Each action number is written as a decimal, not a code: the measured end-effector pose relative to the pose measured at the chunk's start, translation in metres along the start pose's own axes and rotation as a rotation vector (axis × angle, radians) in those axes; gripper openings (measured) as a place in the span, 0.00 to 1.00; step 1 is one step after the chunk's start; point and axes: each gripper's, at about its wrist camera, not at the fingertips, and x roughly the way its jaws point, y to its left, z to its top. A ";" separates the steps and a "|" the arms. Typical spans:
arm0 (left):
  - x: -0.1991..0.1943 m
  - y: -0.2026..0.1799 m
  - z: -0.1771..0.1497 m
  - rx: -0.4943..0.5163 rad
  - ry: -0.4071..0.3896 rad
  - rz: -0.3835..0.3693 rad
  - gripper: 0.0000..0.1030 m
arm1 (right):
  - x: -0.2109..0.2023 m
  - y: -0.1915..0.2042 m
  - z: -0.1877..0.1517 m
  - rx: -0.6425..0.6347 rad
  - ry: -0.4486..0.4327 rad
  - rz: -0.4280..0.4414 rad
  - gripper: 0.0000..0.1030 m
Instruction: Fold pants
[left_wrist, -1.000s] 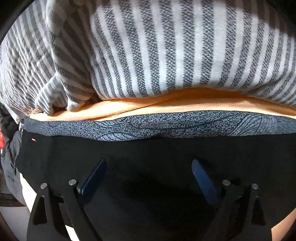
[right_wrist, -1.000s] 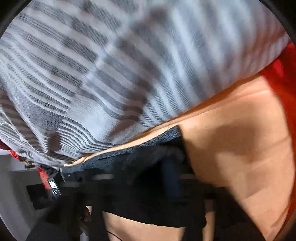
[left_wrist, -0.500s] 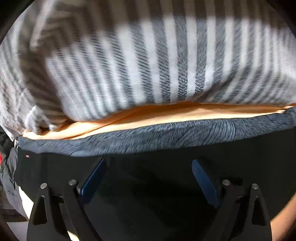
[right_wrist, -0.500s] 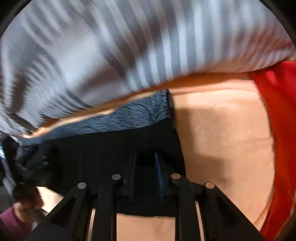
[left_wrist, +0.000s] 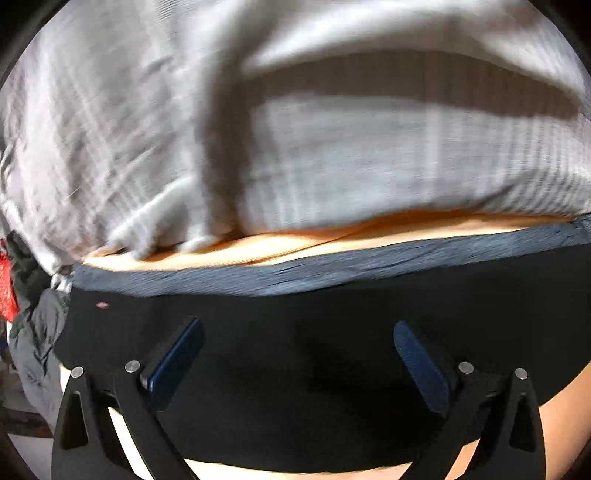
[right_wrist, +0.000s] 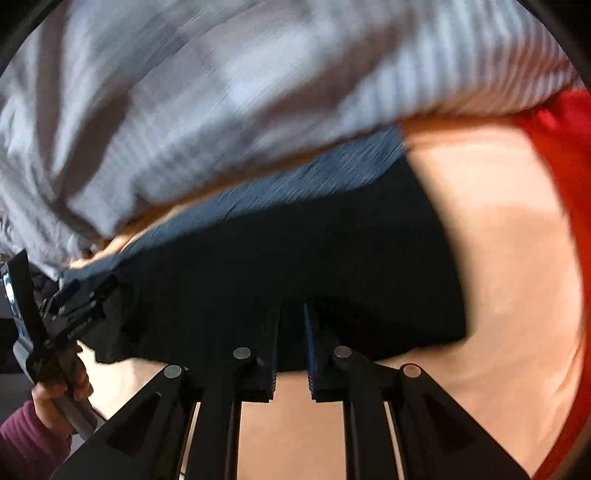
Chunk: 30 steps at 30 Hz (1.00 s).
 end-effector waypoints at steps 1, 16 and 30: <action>0.003 0.016 -0.002 -0.005 0.003 0.013 1.00 | 0.003 0.005 -0.009 -0.002 0.002 0.003 0.14; 0.132 0.174 -0.006 -0.096 0.104 0.120 1.00 | 0.055 0.146 -0.076 -0.051 0.048 0.120 0.33; 0.153 0.292 -0.078 -0.193 0.127 -0.031 1.00 | 0.186 0.283 -0.141 0.032 0.170 0.435 0.50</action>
